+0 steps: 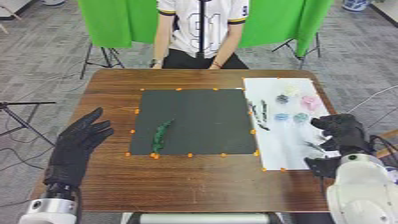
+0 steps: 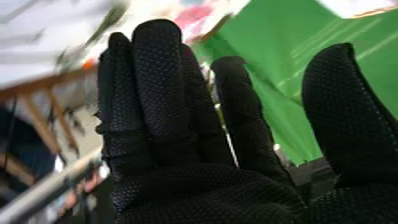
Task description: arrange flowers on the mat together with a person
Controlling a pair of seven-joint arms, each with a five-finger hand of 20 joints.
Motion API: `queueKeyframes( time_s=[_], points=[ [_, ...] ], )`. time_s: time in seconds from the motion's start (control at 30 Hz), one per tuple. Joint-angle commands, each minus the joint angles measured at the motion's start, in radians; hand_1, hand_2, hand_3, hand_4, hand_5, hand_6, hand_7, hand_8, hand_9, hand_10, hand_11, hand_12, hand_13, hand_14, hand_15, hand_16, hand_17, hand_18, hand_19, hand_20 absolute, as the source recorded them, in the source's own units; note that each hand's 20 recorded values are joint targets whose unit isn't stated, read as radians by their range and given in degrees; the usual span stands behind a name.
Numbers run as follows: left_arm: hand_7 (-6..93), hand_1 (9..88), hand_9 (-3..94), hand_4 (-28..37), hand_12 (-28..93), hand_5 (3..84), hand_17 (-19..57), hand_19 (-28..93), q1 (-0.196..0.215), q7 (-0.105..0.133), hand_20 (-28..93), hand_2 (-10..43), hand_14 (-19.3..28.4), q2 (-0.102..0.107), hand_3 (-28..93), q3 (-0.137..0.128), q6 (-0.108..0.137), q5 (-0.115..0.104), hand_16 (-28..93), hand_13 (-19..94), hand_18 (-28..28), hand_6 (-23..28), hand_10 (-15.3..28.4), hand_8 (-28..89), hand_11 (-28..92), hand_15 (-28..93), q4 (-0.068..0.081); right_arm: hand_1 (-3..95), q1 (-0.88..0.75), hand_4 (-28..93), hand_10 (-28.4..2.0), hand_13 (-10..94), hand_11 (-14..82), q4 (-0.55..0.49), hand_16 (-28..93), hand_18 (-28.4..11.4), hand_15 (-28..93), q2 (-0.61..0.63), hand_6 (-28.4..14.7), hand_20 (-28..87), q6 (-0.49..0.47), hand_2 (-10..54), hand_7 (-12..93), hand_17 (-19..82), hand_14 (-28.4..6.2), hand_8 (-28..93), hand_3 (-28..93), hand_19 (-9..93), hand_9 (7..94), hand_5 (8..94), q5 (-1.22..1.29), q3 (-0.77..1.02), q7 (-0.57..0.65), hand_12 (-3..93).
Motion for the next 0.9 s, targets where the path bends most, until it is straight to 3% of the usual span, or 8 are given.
queueKeyframes(
  time_s=[0.03, 0.27, 0.57, 0.9],
  points=[
    [15.2, 22.6, 34.1, -28.3, 9, 36.0, -9.7, 52, 0.018, -0.003, 8, 6.4, 26.2, -0.01, 79, 0.0, 0.01, -0.001, -12, 23, 22.1, 8.3, 20.1, -10, 30, 54, -0.005, 34.4, -0.027, -19, -21.6, 64, 18.3, 0.042, 7, -18.5, 63, 0.031, -3.3, -11, -0.097, -1.3, 11, 48, -17.7, -10, 66, 93, 59.8, 55.2, -0.226, -0.024, 0.136, 13.6],
    [15.2, 22.6, 34.1, -28.3, 9, 36.0, -9.7, 52, 0.009, -0.01, 8, 6.4, 26.1, -0.01, 79, 0.004, 0.006, 0.005, -12, 23, 22.1, 8.3, 20.1, -10, 30, 54, -0.005, 36.6, 0.041, -19, -22.0, 65, 17.5, 0.113, 8, -18.2, 62, 0.05, -3.8, -10, -0.22, -2.9, 11, 49, -17.4, -10, 65, 93, 60.1, 55.8, -0.27, -0.06, 0.202, 13.7],
    [15.2, 22.5, 34.1, -28.3, 9, 36.2, -9.7, 52, 0.03, -0.011, 8, 6.4, 26.1, -0.015, 79, -0.017, 0.009, 0.002, -12, 23, 22.1, 8.4, 20.1, -10, 30, 54, -0.012, 39.2, 0.037, -18, -21.5, 65, 16.8, 0.135, 8, -18.2, 62, 0.042, -4.1, -10, -0.369, -4.6, 10, 49, -16.8, -10, 64, 93, 60.3, 56.4, -0.26, -0.044, 0.221, 13.8],
    [15.3, 22.5, 34.0, -28.3, 9, 36.1, -9.7, 52, 0.027, -0.022, 8, 6.3, 26.1, -0.009, 79, -0.037, 0.007, 0.001, -12, 23, 22.1, 8.3, 20.0, -10, 30, 54, -0.013, 45.2, 0.089, -19, -18.2, 67, 17.3, 0.186, 8, -17.9, 60, 0.04, -4.7, -10, -0.449, -8.1, 9, 48, -14.5, -9, 64, 93, 64.3, 60.3, -0.238, -0.076, 0.212, 13.9]
  ],
)
